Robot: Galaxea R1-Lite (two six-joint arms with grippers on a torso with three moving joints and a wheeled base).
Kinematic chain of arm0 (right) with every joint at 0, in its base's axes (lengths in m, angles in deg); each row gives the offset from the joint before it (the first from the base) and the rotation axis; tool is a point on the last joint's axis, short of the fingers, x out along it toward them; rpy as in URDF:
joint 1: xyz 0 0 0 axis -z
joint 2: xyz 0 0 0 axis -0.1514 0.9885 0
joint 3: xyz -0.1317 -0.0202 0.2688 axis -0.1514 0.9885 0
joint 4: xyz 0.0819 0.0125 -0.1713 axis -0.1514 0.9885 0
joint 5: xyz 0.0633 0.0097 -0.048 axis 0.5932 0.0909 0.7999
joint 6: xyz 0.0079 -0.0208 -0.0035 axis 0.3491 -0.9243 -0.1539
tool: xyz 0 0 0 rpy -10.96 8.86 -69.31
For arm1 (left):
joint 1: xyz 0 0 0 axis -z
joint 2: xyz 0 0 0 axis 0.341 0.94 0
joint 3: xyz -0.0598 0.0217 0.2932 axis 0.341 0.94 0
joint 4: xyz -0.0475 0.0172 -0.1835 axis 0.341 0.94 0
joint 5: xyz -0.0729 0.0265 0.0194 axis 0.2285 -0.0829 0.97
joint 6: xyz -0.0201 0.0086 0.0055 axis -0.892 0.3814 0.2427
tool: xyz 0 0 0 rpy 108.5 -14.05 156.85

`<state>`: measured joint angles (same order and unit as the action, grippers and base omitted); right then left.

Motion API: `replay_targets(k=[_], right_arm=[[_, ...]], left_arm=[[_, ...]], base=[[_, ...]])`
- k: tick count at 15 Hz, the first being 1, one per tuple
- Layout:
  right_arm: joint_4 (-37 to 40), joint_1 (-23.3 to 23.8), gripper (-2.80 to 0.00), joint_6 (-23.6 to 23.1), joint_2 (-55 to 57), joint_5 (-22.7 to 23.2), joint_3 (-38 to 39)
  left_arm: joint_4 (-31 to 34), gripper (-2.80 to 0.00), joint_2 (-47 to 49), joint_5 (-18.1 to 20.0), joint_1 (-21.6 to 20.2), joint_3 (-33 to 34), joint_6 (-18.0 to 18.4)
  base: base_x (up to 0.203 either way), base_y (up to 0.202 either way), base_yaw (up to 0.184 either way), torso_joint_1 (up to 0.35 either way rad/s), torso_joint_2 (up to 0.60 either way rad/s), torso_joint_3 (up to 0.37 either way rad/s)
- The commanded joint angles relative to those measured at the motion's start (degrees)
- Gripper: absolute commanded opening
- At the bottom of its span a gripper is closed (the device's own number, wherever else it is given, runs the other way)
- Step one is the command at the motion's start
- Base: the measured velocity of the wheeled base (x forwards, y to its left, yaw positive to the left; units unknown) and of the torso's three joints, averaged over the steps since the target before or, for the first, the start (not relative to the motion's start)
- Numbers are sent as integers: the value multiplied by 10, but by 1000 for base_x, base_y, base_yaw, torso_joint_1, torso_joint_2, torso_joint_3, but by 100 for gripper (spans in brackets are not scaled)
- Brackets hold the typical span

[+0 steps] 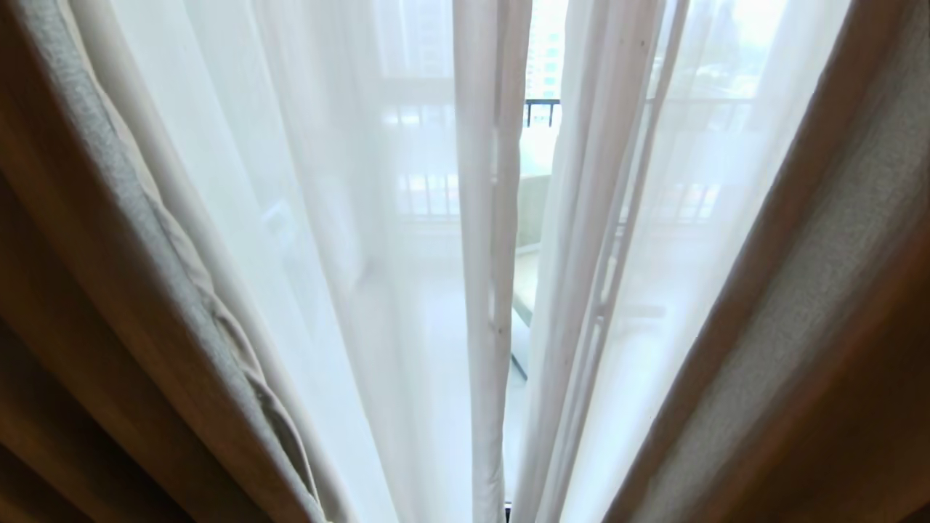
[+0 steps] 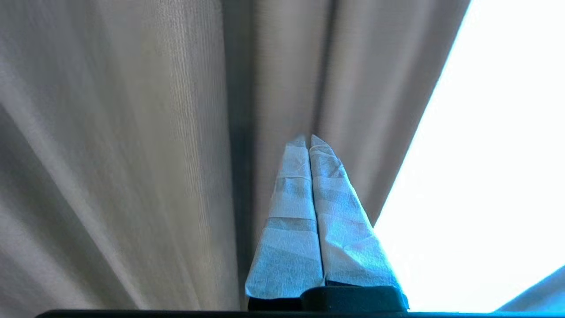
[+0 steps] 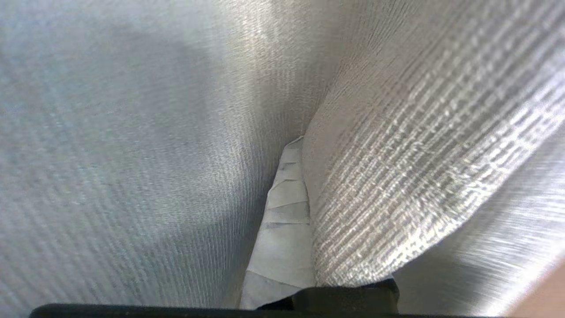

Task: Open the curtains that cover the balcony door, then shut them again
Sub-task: Pull the outer curtains open on both sides

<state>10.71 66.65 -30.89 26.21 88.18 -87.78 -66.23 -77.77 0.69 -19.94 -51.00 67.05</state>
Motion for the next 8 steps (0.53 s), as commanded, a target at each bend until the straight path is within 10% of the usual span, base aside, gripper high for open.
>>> replay_targets(k=[1, 7, 8], right_arm=[[-5, -3, -280, -1, -47, 14, 27], [-5, -3, -280, -2, -80, 22, 64], [-5, -3, 0, -2, -84, 22, 65]], left_arm=[[0, -280, 1, 0, 0, 0, 0], [0, -280, 1, 0, 0, 0, 0], [0, -280, 1, 0, 0, 0, 0]], base=[[0, 0, 0, 0, 0, 0], [0, 0, 0, 0, 0, 0], [0, 0, 0, 0, 0, 0]])
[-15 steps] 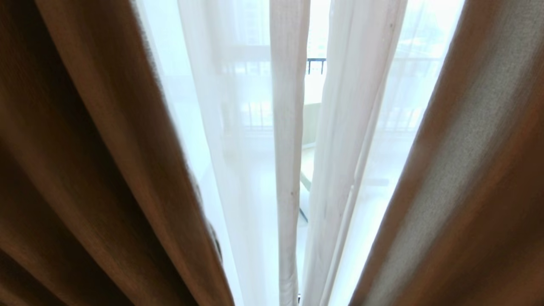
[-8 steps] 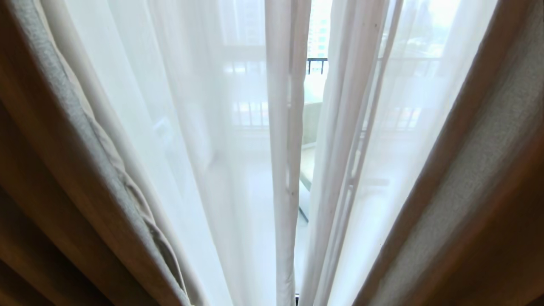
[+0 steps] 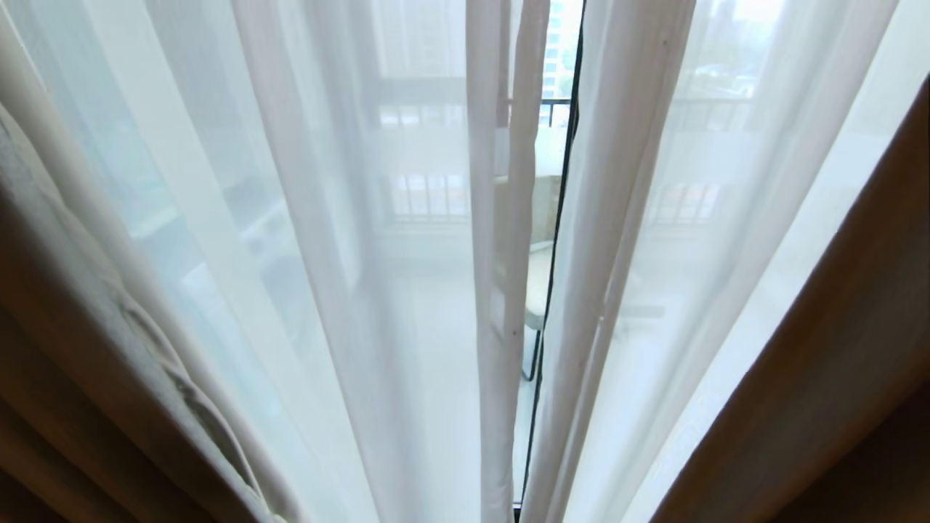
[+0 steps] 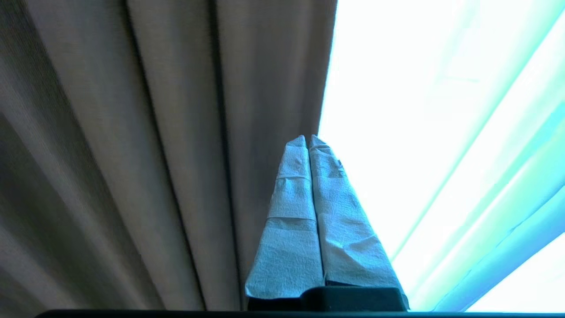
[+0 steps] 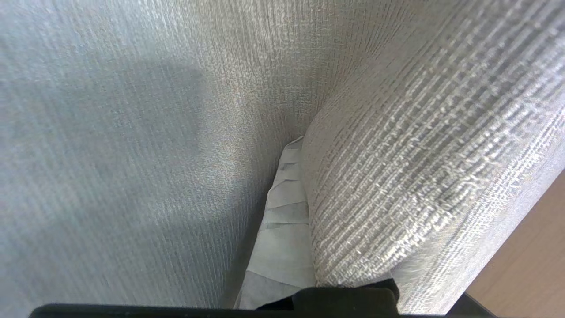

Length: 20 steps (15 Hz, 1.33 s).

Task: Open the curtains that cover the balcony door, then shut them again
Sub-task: Pull the outer curtains open on both sides

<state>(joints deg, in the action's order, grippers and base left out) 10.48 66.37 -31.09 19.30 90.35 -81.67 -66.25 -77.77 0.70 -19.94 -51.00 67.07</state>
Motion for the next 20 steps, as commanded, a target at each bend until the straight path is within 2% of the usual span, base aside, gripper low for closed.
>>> replay_targets(k=[1, 9, 20], right_arm=[[-3, 0, 0, 0, -19, 2, 9], [-3, 1, 0, 0, -91, 1, 70], [8, 0, 0, -3, -340, 1, 247]], left_arm=[[0, -280, 1, 0, 0, 0, -1], [0, -280, 1, 0, 0, 0, -1], [0, -280, 1, 0, 0, 0, -1]], base=[[0, 0, 0, 0, 0, 0], [0, 0, 0, 0, 0, 0], [0, 0, 0, 0, 0, 0]])
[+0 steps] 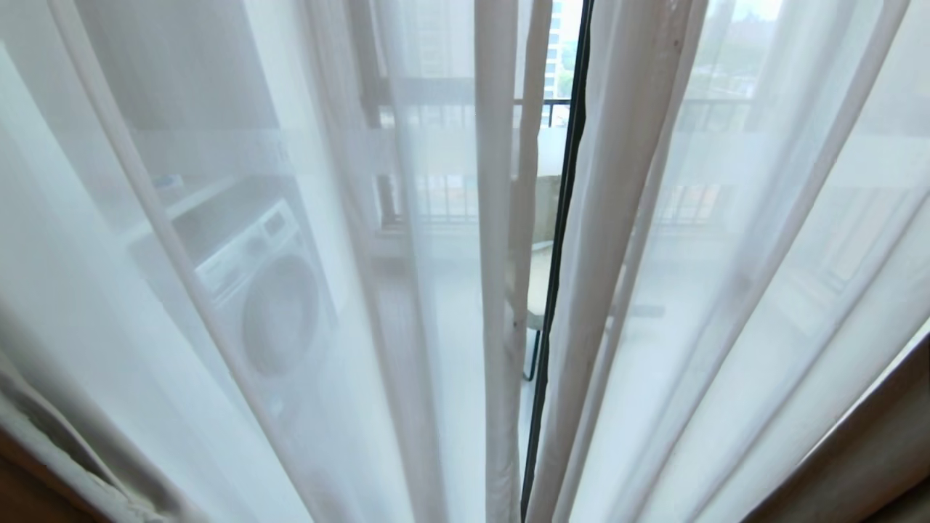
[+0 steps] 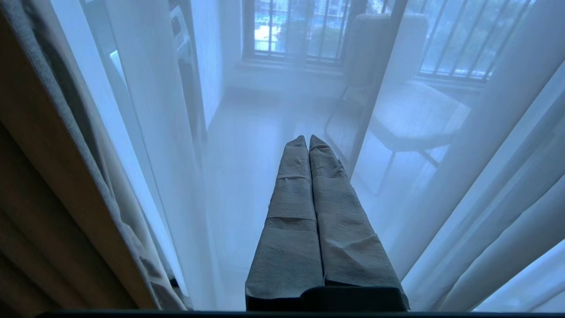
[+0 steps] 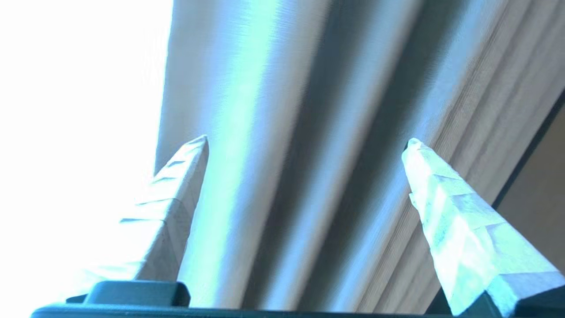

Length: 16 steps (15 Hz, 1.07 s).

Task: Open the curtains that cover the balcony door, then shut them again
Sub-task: Pull the outer curtains open on both sides

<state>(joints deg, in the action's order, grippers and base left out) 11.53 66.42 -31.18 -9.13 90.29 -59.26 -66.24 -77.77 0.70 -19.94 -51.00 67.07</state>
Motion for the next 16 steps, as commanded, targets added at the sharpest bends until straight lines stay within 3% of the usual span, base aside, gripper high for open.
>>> replay_targets(k=[1, 3, 4, 8, 16], right_arm=[[-2, -4, 0, -5, -72, 2, 36], [-4, -50, 0, -17, -85, -1, 48], [-5, -87, -280, -35, -91, -3, 54], [-9, -212, -280, -83, -101, -18, 75], [-1, -367, -280, -94, -97, -69, 123]], left_arm=[[0, -280, 1, 0, 0, 0, -1], [0, -280, 0, 0, 0, 0, -1], [0, -280, 1, 0, 0, 0, -1], [0, -280, 1, 0, 0, 0, -1], [0, -280, 1, 0, 0, 0, -1]], base=[[0, 0, 0, 0, 0, 0], [0, 0, 0, 0, 0, 0], [0, 0, 0, 0, 0, 0], [0, 0, 0, 0, 0, 0], [0, 0, 0, 0, 0, 0]])
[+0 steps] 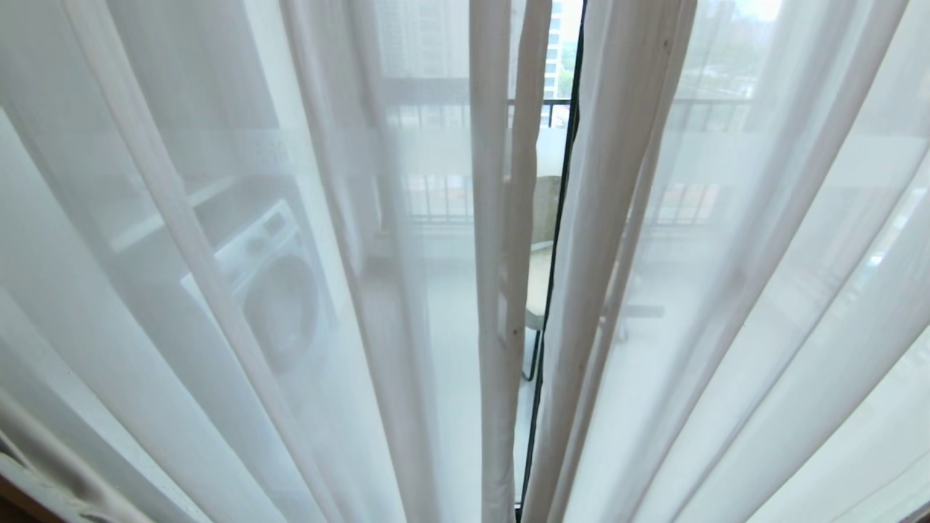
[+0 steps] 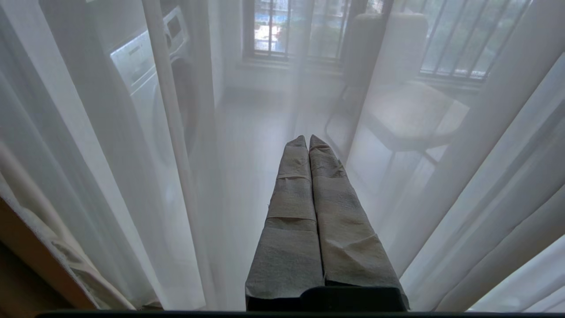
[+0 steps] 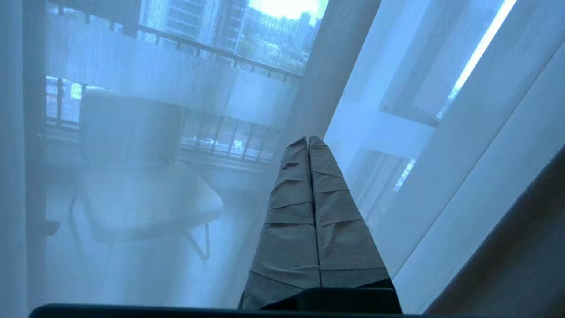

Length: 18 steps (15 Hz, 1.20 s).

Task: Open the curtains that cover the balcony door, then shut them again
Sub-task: Pull the outer curtains open on both sides

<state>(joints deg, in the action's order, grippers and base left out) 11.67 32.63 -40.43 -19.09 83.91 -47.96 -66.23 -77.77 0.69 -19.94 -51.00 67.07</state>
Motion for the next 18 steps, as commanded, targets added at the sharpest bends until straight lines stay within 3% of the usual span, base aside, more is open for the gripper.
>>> replay_targets(k=[1, 9, 14, 18], right_arm=[[-1, -50, -280, -1, 2, -9, 19], [-14, -107, -280, -1, -3, -12, 141], [-1, -143, -280, 6, -64, -11, 233], [141, -181, -280, 17, -183, -11, 240]], left_arm=[[0, -280, 1, 0, 0, 0, -1], [0, -280, 1, 0, 0, 0, -1], [0, -280, 0, 0, 0, 0, -1], [0, -280, 1, 0, 0, 0, -1]], base=[[0, 0, 0, 0, 0, 0], [0, 0, 0, 0, 0, 0], [0, 0, 0, 0, 0, 0], [0, 0, 0, 0, 0, 0]])
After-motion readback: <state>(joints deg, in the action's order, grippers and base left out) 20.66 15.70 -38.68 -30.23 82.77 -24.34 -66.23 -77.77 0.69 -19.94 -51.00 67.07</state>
